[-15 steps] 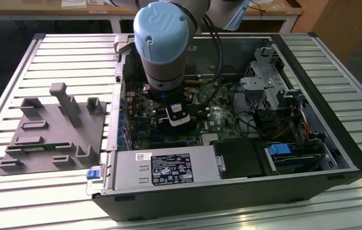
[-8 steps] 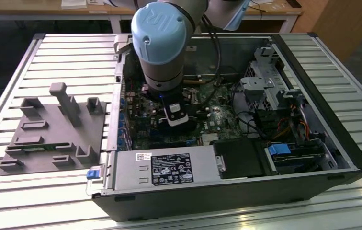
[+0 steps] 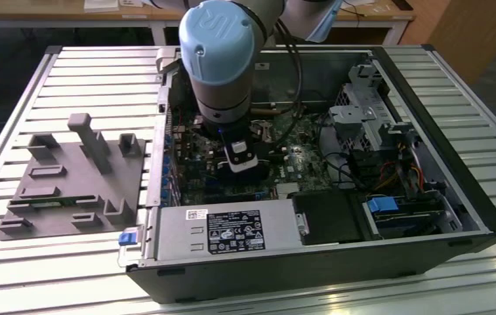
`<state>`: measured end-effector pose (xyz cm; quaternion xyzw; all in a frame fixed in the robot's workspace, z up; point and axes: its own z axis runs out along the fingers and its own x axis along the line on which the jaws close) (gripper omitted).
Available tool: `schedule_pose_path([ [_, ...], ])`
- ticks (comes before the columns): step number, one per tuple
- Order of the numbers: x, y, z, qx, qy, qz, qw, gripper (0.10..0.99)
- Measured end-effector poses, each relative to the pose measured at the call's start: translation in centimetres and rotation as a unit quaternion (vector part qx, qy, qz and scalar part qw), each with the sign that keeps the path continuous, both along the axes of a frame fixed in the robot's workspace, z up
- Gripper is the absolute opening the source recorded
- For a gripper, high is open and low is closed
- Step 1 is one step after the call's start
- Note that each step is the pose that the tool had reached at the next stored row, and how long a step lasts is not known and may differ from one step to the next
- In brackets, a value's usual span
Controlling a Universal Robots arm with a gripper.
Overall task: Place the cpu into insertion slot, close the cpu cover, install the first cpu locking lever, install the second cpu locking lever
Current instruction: 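Install the second cpu locking lever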
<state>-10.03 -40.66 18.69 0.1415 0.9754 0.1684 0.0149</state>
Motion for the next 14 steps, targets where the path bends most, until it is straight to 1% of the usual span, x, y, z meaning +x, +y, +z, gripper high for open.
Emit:
schedule_pose_path([
  [6, 0.00, 0.00, 0.80, -0.0006, -0.0001, 0.000, 1.0000, 0.102],
  [11, 0.00, 0.00, 1.82, -0.0006, -0.0001, 0.000, 1.0000, 0.102],
  [14, 0.00, 0.01, 1.96, -0.0013, -0.0001, 0.000, 1.0000, 0.102],
])
